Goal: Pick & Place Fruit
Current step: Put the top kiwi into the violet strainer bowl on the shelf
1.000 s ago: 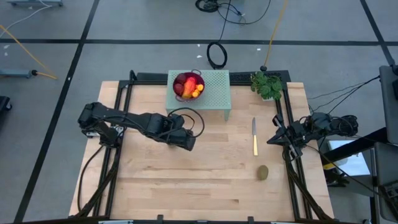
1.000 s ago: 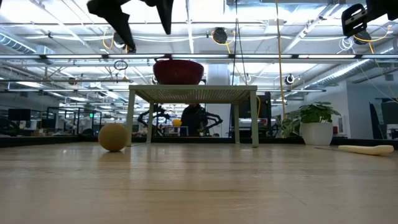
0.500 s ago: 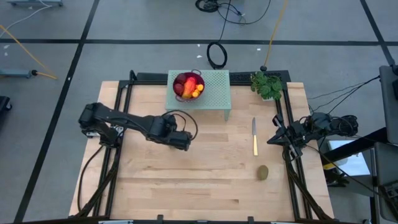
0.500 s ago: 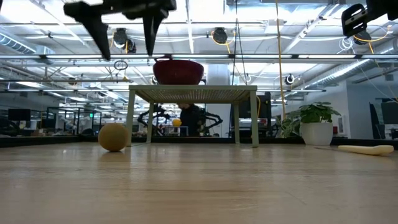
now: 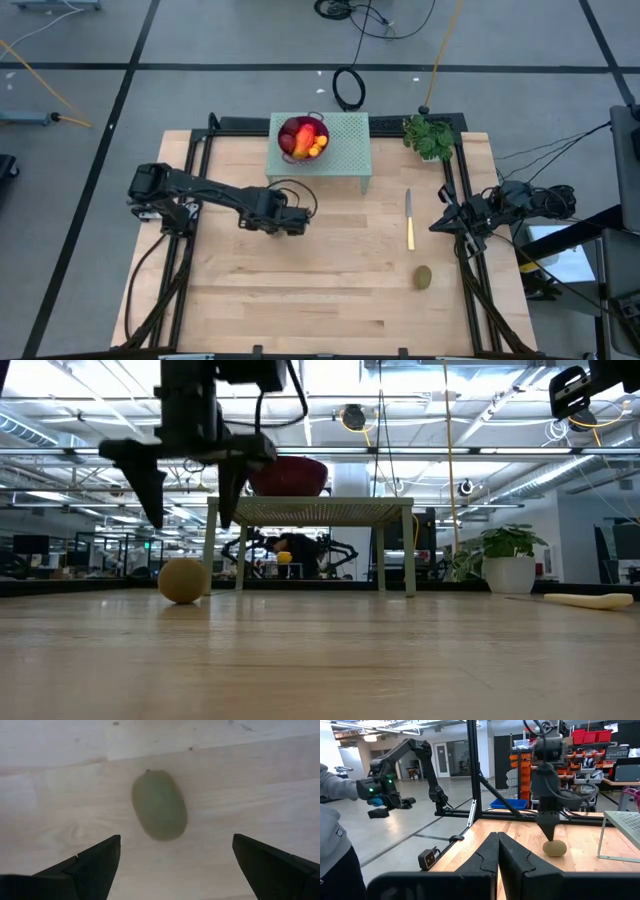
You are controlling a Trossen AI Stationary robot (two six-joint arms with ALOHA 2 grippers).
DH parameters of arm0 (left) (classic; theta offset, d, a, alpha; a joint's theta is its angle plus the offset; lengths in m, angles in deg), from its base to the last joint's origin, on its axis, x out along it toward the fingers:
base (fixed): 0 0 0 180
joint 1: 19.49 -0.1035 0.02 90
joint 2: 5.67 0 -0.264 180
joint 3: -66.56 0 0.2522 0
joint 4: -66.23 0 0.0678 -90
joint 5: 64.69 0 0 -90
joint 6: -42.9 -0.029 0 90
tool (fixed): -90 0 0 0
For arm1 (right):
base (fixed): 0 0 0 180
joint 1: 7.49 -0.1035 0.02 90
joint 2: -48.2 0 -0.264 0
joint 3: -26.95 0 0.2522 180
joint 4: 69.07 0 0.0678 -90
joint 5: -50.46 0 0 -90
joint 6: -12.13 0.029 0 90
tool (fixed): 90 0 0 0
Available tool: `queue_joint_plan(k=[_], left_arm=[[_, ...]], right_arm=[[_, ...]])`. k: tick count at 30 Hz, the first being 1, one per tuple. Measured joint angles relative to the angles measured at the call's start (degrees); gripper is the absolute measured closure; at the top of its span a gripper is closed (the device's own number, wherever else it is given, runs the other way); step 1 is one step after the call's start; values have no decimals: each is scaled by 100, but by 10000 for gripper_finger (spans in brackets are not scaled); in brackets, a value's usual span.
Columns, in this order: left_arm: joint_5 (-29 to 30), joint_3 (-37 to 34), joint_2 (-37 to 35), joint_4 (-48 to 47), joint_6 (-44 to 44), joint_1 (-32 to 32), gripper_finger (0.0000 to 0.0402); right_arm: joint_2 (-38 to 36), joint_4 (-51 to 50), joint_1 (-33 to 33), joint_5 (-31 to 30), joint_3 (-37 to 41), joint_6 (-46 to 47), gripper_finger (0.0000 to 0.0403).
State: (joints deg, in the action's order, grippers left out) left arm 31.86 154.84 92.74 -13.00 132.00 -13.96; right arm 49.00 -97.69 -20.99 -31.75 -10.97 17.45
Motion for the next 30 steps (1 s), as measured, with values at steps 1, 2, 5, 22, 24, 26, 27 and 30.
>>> queue_joint_plan(k=[1,2,5,22,24,26,27,30], left_arm=[[-54,-73,0,79,-92,-76,19],[-99,-146,0,141,-193,-149,20],[-260,-390,-7,358,-363,-339,19],[-766,-1588,-5,1753,-797,-819,16],[-813,-1735,-4,1952,-797,-816,16],[-869,-1852,-4,2214,-800,-813,16],[-940,-1914,-7,2395,-809,-815,16],[-996,-2016,-20,2745,-919,-815,16]], right_arm=[[1,0,1,0,0,0,403],[0,0,0,0,0,0,403],[1,-1,1,0,0,0,403],[1,0,2,-2,0,0,403],[0,-2,0,-2,0,0,403],[0,0,1,-2,0,0,403],[2,0,0,-2,0,0,403],[1,0,0,-2,0,0,403]])
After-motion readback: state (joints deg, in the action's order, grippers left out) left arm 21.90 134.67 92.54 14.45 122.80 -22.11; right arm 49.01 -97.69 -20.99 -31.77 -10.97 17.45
